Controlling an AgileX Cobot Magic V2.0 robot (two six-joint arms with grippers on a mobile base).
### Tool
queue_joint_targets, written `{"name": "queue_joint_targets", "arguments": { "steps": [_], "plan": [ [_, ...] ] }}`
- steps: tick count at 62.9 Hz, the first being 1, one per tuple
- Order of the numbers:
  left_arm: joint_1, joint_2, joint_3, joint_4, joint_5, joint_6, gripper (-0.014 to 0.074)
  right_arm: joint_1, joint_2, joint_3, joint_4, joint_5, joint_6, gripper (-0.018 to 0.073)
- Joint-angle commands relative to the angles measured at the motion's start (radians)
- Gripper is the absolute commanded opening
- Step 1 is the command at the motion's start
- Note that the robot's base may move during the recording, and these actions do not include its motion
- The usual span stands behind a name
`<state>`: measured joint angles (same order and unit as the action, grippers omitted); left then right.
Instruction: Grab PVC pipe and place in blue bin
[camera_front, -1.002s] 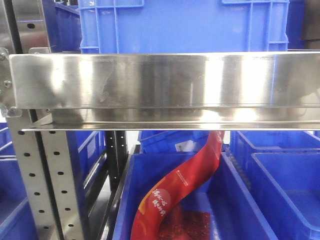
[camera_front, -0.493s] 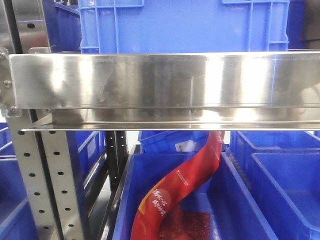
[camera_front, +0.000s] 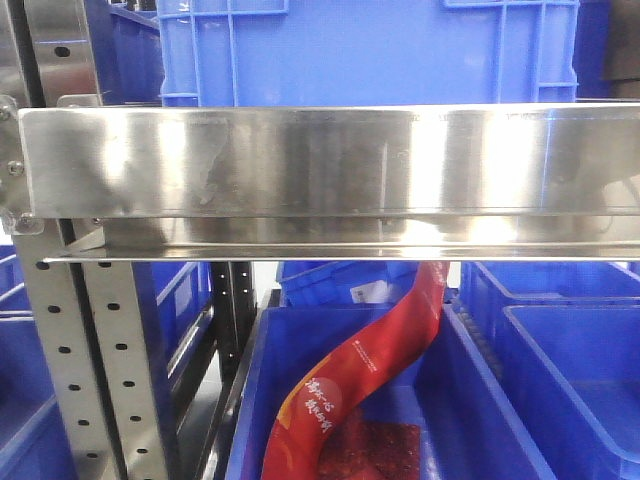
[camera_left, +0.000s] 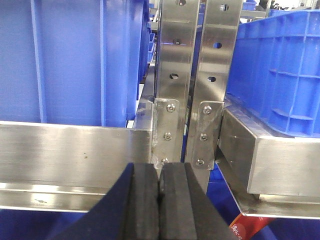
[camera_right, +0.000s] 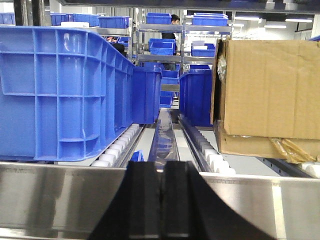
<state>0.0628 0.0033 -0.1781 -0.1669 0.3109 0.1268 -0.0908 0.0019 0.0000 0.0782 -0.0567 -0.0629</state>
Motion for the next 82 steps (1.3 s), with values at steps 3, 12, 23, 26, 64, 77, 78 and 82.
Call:
{"name": "queue_joint_targets", "arguments": {
  "steps": [3,12,23,26,64,77,78,82],
  "plan": [
    [0.002,-0.003,0.000,-0.009,-0.013,-0.006,-0.0111,0.001,-0.002,0.000,-0.006,-0.011,0.004,-0.0156],
    [0.002,-0.003,0.000,-0.009,-0.013,-0.006,-0.0111,0.001,-0.002,0.000,-0.006,-0.011,0.004,-0.0156],
    [0.002,-0.003,0.000,-0.009,-0.013,-0.006,-0.0111,0.001,-0.002,0.000,-0.006,-0.011,0.004,-0.0156],
    [0.002,-0.003,0.000,-0.009,-0.013,-0.006,-0.0111,0.001,-0.002,0.000,-0.006,-0.011,0.004,-0.0156],
    [0.002,-0.003,0.000,-0.009,-0.013,-0.006,-0.0111,0.001,-0.002,0.000,-0.006,-0.011,0.004,-0.0156],
    [0.002,-0.003,0.013,0.063,-0.043,-0.006,-0.0111,0.001,-0.002,0.000,-0.006,-0.011,0.004,-0.0156],
    [0.002,-0.003,0.017,0.069,-0.053,-0.006,-0.0111,0.001,-0.002,0.000,-0.006,-0.011,0.004,-0.0156],
    [0.002,-0.003,0.035,0.076,-0.093,-0.006,-0.0111,0.001,-0.002,0.000,-0.006,-0.011,0.004,-0.0156]
  ]
}}
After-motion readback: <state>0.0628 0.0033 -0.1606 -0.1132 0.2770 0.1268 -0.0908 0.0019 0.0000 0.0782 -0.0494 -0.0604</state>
